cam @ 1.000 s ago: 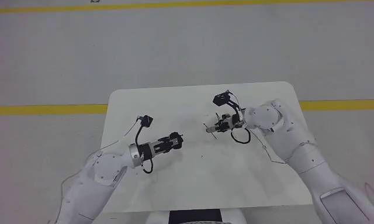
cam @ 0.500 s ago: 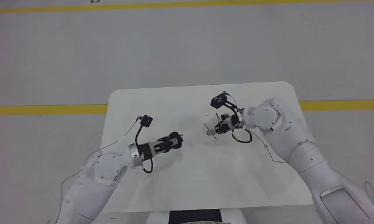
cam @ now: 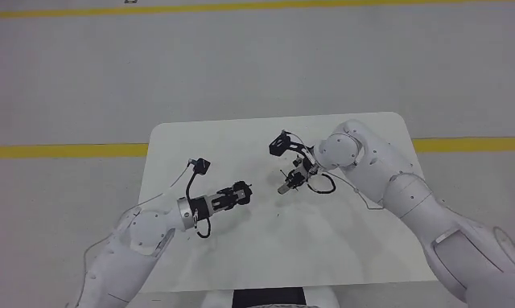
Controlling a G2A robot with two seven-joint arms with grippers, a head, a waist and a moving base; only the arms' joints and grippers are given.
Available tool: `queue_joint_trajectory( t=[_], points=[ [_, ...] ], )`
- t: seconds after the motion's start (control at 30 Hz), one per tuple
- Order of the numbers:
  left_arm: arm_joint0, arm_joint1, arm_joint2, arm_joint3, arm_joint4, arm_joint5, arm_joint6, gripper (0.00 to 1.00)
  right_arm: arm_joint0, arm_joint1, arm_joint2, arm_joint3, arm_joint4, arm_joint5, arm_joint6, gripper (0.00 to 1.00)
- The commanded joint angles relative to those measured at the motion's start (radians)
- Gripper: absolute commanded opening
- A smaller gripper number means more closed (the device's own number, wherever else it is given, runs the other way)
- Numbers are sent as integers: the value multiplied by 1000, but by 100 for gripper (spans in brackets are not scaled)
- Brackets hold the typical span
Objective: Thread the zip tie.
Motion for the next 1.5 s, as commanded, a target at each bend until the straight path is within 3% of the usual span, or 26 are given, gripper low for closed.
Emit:
queue_joint_trajectory(
  t=[0.0, 0.5, 0.53, 0.57, 0.6, 0.63, 0.77, 1.13, 1.3, 1.47],
  points=[
    [0, 0, 0, 0, 0, 0, 0, 0, -1, 0, 1, 0, 0, 0, 0, 100],
    [0, 0, 0, 0, 0, 0, 0, 0, -15, 8, -6, 17, -74, 0, -95, 100],
    [0, 0, 0, 0, 0, 0, 0, 0, -11, 7, -12, 23, -73, 0, -100, 84],
    [0, 0, 0, 0, 0, 0, 0, 0, -6, 6, -19, 32, -72, 0, -111, 75],
    [0, 0, 0, 0, 0, 0, 0, 0, -1, 6, -24, 41, -78, 0, -123, 56],
    [0, 0, 0, 0, 0, 0, 0, 0, 2, 5, -29, 47, -85, 0, -134, 47],
    [0, 0, 0, 0, 0, 0, 0, 0, 8, 6, -50, 57, -84, 0, -162, 36],
    [0, 0, 0, 0, 0, 0, 0, 0, 25, 28, -85, 61, -79, 0, -167, 31],
    [0, 0, 0, 0, 0, 0, 0, 0, 34, 31, -109, 62, -72, 0, -169, 19],
    [0, 0, 0, 0, 0, 0, 0, 0, 47, 29, -135, 79, -65, 0, -181, 13]
  ],
)
